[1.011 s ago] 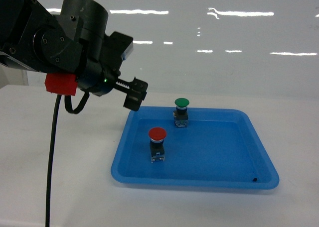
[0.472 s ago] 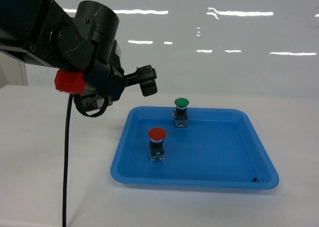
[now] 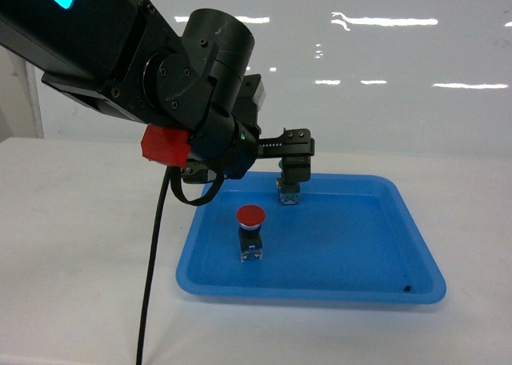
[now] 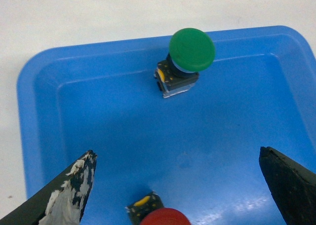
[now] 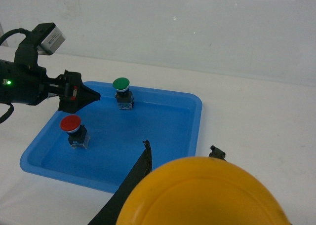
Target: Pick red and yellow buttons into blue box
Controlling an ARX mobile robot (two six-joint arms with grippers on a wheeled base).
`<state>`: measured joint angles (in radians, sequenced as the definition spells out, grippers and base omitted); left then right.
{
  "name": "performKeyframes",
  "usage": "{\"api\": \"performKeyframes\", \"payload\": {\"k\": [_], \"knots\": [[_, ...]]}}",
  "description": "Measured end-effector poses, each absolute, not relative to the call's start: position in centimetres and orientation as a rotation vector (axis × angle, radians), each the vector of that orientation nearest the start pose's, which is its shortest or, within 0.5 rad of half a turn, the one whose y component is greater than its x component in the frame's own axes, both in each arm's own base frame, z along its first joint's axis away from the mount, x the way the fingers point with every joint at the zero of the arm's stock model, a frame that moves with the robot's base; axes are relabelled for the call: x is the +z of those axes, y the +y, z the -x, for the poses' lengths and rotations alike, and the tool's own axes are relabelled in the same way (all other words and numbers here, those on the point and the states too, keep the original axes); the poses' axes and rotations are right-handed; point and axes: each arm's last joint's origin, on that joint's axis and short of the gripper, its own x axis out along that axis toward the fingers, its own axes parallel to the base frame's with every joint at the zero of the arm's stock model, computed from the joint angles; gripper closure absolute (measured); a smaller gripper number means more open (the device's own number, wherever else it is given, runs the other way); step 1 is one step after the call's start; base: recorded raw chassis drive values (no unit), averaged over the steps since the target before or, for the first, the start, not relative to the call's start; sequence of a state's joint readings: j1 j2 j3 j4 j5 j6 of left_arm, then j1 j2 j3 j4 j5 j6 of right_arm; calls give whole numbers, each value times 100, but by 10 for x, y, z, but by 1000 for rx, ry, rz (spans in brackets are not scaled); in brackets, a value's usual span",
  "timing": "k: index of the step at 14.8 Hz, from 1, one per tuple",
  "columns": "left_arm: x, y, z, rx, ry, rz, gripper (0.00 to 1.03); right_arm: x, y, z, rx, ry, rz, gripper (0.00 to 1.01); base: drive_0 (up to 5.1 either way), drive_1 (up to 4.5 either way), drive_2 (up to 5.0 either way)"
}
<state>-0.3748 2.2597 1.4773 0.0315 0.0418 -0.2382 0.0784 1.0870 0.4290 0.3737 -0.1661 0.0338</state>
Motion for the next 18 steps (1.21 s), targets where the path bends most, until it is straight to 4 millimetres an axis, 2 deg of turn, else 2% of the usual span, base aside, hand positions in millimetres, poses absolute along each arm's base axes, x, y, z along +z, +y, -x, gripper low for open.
{"api": "performKeyframes", "payload": {"k": [2, 3, 4, 5, 9, 14, 18], "knots": [[102, -172, -443, -305, 783, 36, 5, 208, 22, -219, 238, 289, -46, 74, 0, 0, 0], [92, -170, -444, -295, 786, -11, 5, 208, 22, -219, 238, 289, -46, 74, 0, 0, 0], [69, -169, -442, -302, 831, -70, 5, 208, 22, -219, 238, 289, -46, 74, 0, 0, 0], [64, -170, -442, -305, 838, -86, 5, 208, 22, -219, 238, 289, -46, 74, 0, 0, 0], [62, -172, -441, -299, 826, -121, 5, 208, 22, -219, 238, 289, -46, 74, 0, 0, 0], [44, -170, -425, -286, 863, -151, 5, 208, 22, -219, 238, 289, -46, 74, 0, 0, 0], [43, -170, -422, -263, 855, -131, 5, 208, 22, -219, 238, 289, -46, 74, 0, 0, 0]]}}
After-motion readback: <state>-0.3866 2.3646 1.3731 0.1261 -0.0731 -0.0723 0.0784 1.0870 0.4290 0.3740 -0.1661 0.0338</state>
